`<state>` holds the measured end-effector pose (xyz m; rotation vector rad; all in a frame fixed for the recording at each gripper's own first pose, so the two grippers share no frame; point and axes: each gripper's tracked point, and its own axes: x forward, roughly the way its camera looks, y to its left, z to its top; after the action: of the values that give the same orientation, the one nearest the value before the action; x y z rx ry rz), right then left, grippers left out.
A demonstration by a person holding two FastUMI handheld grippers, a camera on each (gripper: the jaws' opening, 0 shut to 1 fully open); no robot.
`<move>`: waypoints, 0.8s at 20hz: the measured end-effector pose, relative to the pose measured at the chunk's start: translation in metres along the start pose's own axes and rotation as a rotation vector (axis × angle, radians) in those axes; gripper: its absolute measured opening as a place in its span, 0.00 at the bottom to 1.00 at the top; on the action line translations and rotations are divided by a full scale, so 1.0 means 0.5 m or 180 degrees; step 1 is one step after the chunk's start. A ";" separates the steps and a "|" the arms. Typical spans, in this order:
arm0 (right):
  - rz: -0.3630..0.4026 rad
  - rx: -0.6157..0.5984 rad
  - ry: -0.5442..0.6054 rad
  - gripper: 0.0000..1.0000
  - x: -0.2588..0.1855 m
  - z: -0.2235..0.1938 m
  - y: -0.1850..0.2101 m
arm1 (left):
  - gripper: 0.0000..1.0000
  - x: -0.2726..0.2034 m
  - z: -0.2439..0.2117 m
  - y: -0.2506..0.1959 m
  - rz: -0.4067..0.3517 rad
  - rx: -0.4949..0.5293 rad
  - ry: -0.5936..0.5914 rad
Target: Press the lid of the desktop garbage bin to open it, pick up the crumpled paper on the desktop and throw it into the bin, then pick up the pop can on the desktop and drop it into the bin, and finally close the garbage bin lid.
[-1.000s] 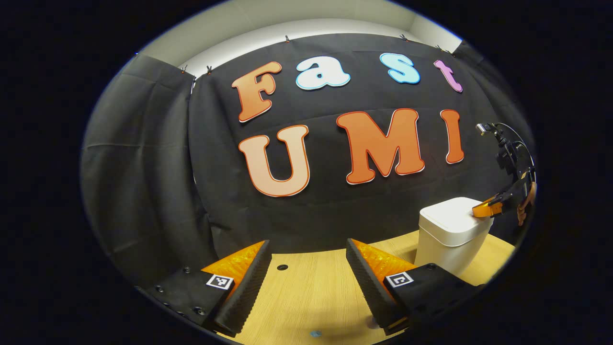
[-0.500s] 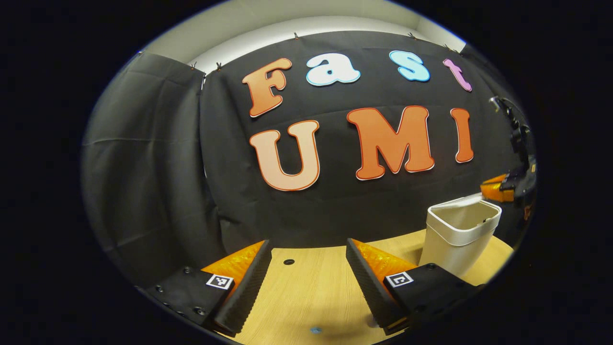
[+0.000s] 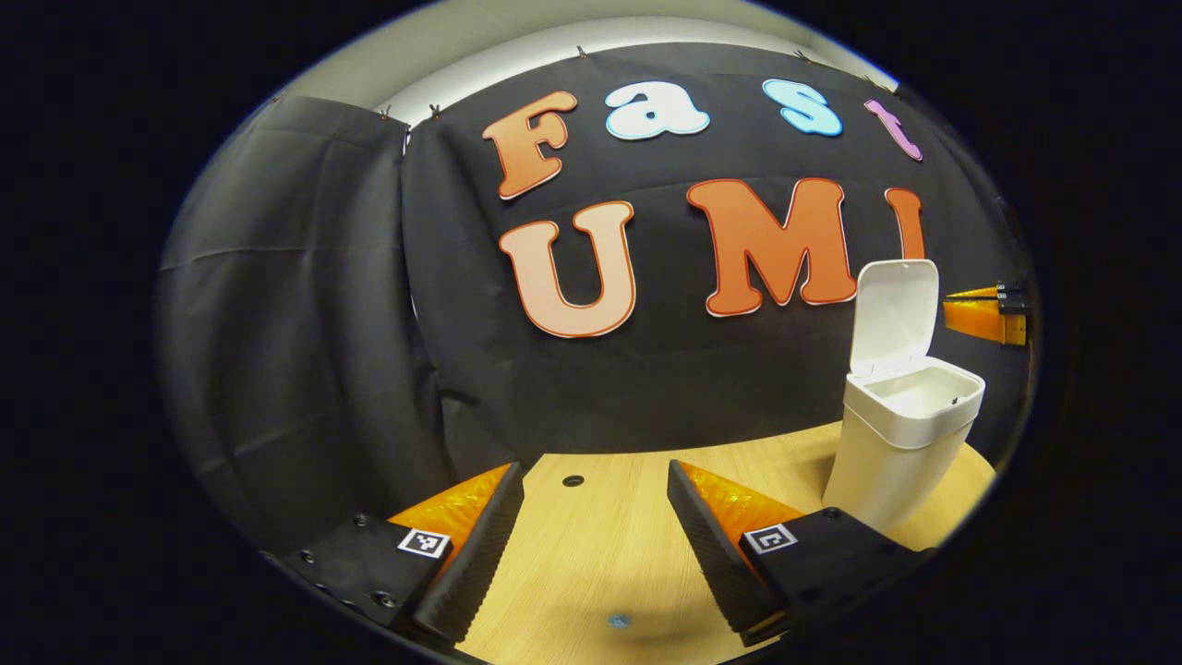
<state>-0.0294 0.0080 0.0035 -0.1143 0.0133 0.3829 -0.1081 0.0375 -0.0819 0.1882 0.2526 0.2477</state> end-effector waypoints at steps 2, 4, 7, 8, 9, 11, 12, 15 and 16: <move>0.0111 0.0001 0.0125 0.31 -0.003 -0.035 0.048 | 1.00 0.017 -0.022 -0.007 -0.0108 0.0031 0.0067; 0.0188 0.0026 0.0250 0.55 -0.001 -0.066 0.089 | 0.99 0.032 -0.052 -0.014 -0.0219 0.0046 0.0168; 0.0254 0.0077 0.0428 0.73 -0.001 -0.110 0.146 | 1.00 0.054 -0.103 -0.028 -0.0416 0.0061 0.0332; 0.0269 0.0082 0.0485 0.75 0.000 -0.124 0.160 | 1.00 0.062 -0.118 -0.031 -0.0461 0.0065 0.0390; 0.0293 0.0085 0.0546 0.80 0.000 -0.137 0.171 | 1.00 0.069 -0.135 -0.032 -0.0506 0.0060 0.0448; 0.0330 0.0066 0.0677 0.83 0.000 -0.169 0.196 | 1.00 0.075 -0.175 -0.034 -0.0588 0.0034 0.0611; 0.0336 0.0054 0.0756 0.85 -0.002 -0.187 0.205 | 1.00 0.080 -0.200 -0.038 -0.0627 0.0018 0.0709; 0.0363 0.0055 0.1028 0.90 -0.007 -0.249 0.240 | 1.00 0.097 -0.295 -0.044 -0.0748 -0.0010 0.1044; 0.0369 0.0068 0.1080 0.90 -0.007 -0.264 0.246 | 1.00 0.099 -0.317 -0.044 -0.0771 0.0002 0.1133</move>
<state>-0.0774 0.1051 -0.1407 -0.1567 0.3600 0.4753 -0.0994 0.0535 -0.2483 0.1116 0.6244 0.0385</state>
